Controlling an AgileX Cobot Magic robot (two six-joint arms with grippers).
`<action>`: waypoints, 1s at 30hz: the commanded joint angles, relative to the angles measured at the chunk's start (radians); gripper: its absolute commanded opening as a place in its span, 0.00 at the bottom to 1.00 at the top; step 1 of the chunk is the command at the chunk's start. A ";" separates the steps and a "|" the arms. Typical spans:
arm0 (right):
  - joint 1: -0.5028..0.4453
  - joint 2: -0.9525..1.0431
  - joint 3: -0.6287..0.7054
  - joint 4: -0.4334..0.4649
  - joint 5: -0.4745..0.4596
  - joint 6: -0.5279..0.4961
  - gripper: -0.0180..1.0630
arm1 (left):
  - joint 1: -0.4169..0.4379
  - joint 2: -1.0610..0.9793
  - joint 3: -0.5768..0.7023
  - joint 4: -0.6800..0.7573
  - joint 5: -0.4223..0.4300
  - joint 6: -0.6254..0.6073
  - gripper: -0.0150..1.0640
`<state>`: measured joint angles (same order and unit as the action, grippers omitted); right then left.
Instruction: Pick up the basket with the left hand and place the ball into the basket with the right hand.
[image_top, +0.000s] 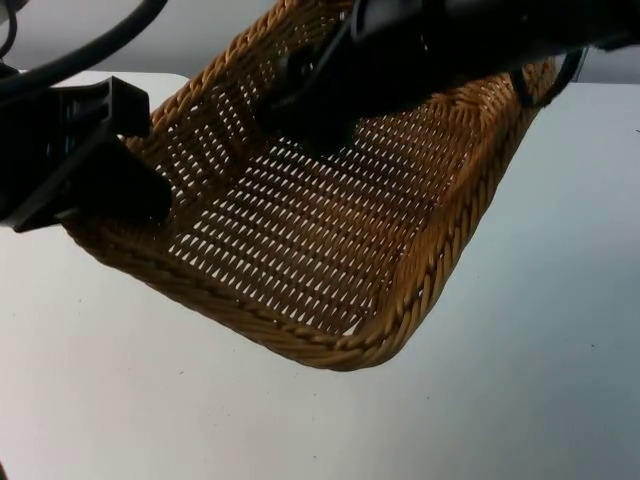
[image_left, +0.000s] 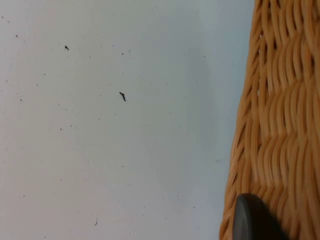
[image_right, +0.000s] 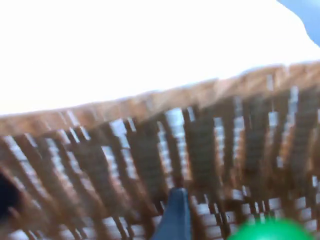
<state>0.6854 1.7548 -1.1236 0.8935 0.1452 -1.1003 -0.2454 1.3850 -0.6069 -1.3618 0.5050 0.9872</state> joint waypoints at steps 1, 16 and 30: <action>0.001 -0.026 -0.051 0.001 0.041 0.014 0.68 | -0.007 -0.013 -0.009 -0.035 0.026 -0.002 0.01; 0.001 -0.289 -0.127 -0.006 0.062 0.028 0.54 | -0.007 -0.013 -0.009 -0.043 -0.116 -0.028 0.01; 0.001 -0.520 -0.127 -0.002 0.172 0.058 0.01 | -0.005 0.177 -0.037 -0.134 -0.263 -0.036 0.01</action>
<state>0.6854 1.2482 -1.2423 0.8897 0.2904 -1.0479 -0.2454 1.5291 -0.6197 -1.4521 0.2345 0.9620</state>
